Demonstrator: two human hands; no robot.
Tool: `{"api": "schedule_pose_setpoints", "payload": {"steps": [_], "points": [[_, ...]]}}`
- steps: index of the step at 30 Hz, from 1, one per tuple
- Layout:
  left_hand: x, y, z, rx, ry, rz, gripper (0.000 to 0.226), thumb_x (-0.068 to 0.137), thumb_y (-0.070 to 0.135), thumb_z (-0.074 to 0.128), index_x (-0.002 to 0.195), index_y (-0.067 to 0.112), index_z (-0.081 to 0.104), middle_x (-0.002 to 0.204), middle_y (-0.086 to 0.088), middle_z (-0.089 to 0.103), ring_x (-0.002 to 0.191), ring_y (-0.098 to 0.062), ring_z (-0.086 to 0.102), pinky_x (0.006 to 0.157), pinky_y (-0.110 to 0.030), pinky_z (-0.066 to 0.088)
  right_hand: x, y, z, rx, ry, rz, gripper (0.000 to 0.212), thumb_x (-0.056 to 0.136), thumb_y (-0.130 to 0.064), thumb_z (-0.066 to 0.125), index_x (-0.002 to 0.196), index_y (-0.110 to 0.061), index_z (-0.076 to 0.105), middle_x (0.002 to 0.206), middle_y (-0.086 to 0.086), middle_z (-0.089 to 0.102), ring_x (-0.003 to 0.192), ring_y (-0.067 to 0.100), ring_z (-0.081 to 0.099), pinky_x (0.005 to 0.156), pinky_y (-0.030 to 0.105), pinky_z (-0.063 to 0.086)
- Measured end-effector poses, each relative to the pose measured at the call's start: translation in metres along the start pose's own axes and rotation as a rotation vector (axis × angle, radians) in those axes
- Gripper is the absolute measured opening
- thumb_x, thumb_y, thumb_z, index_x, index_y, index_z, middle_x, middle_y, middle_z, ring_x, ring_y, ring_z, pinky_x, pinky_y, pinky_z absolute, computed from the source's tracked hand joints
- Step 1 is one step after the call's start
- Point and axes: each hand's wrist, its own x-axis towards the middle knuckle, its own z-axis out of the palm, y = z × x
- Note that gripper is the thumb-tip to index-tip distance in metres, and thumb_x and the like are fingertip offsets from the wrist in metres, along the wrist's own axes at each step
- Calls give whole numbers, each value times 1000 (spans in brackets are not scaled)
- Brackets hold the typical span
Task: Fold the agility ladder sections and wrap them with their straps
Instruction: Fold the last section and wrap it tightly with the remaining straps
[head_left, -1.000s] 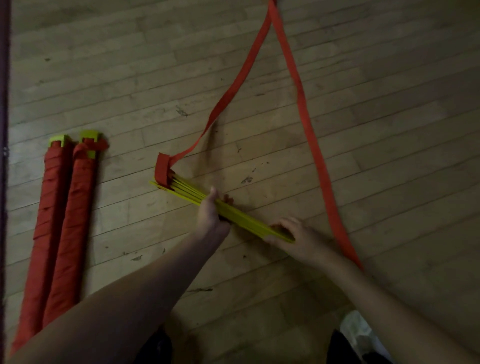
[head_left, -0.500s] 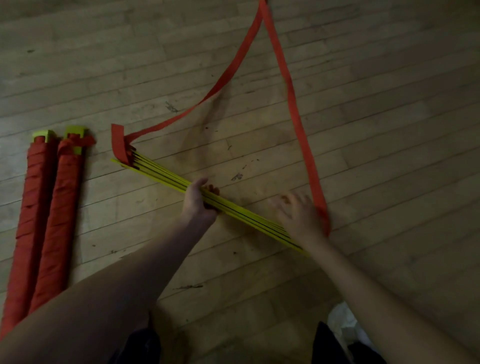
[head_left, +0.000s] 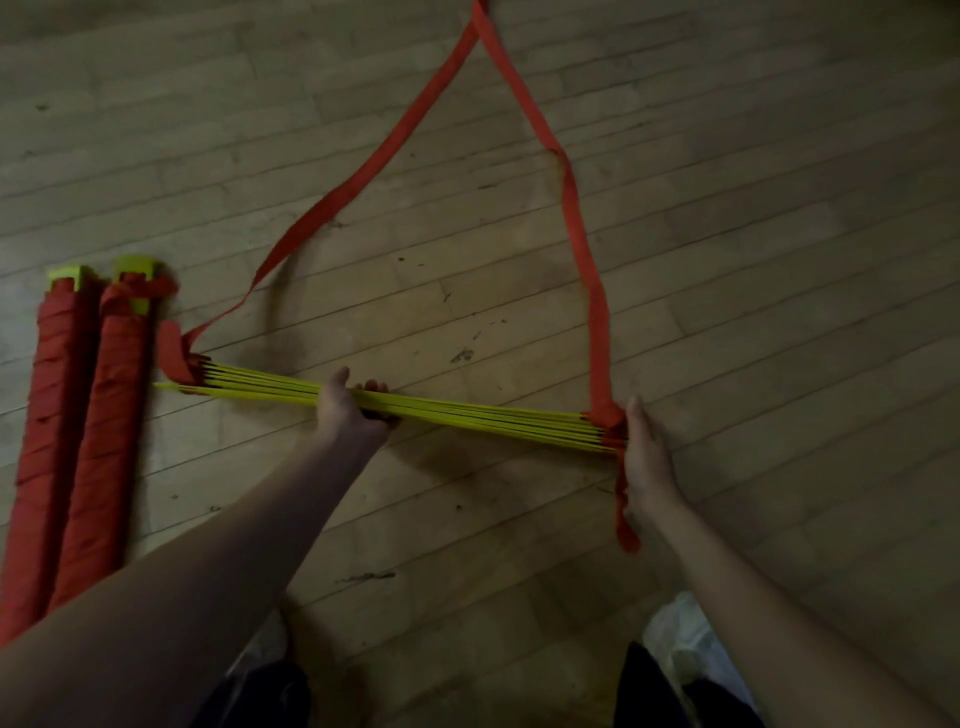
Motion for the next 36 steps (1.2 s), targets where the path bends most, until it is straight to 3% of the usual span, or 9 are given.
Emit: {"api": "schedule_pose_setpoints", "payload": {"steps": [2,4,8,14,18,23,25,29,36], "points": [[3,-1,-3,11,8,5,25,96,26,48,76,13,42,72,0,45,62,-13,48,61,-32,44,0,0,3,58,-54,42,45,97,-58,33,100,-30,68,117,2,64,113,21,58,103,41,43],[5,-3,-5,24,-9,-8,21,95,24,47,77,14,42,71,1,45,62,-13,48,63,-34,44,9,9,1,73,-111,32,77,80,-80,40,120,-20,64,122,6,64,117,23,58,106,48,41],[1,-9,-2,82,-43,-36,19,96,23,46,79,13,43,71,-1,44,65,-16,49,68,-38,44,20,-3,2,-6,-147,74,79,72,-84,44,115,-19,59,110,4,64,101,20,60,95,43,47],[-1,-13,5,92,-49,-24,18,97,22,46,82,13,43,72,-1,44,65,-17,47,72,-39,43,28,-20,-2,-140,14,231,121,44,-99,43,123,-9,55,118,9,61,106,27,60,86,38,51],[2,-7,4,111,-89,-7,16,95,25,48,84,14,45,72,0,44,63,-15,48,68,-36,45,21,-29,-8,-138,-113,303,66,78,-69,58,116,-15,63,104,4,61,95,22,61,75,31,50],[0,-9,2,177,-87,15,27,95,26,51,72,15,43,67,1,44,61,-13,48,75,-41,47,16,-29,-5,-231,-352,147,12,84,-18,71,81,-6,71,73,4,66,57,9,60,49,12,45],[-1,-11,3,211,-84,22,30,95,26,51,68,16,40,64,1,42,60,-13,47,82,-41,46,16,-37,1,-307,-358,26,14,87,-10,66,73,-12,66,67,-1,64,56,4,56,48,9,39],[-7,-13,7,280,-111,55,27,94,25,52,70,17,42,64,1,41,59,-12,46,79,-37,45,8,-57,17,-30,-516,78,17,92,3,52,80,-7,58,67,0,66,54,3,65,57,15,47],[-29,-22,16,460,-275,132,16,93,27,58,85,14,52,67,-3,43,61,-15,46,71,-37,49,9,-110,60,41,-633,44,21,99,-6,44,87,-9,60,73,-2,68,63,5,65,65,23,45]]}}
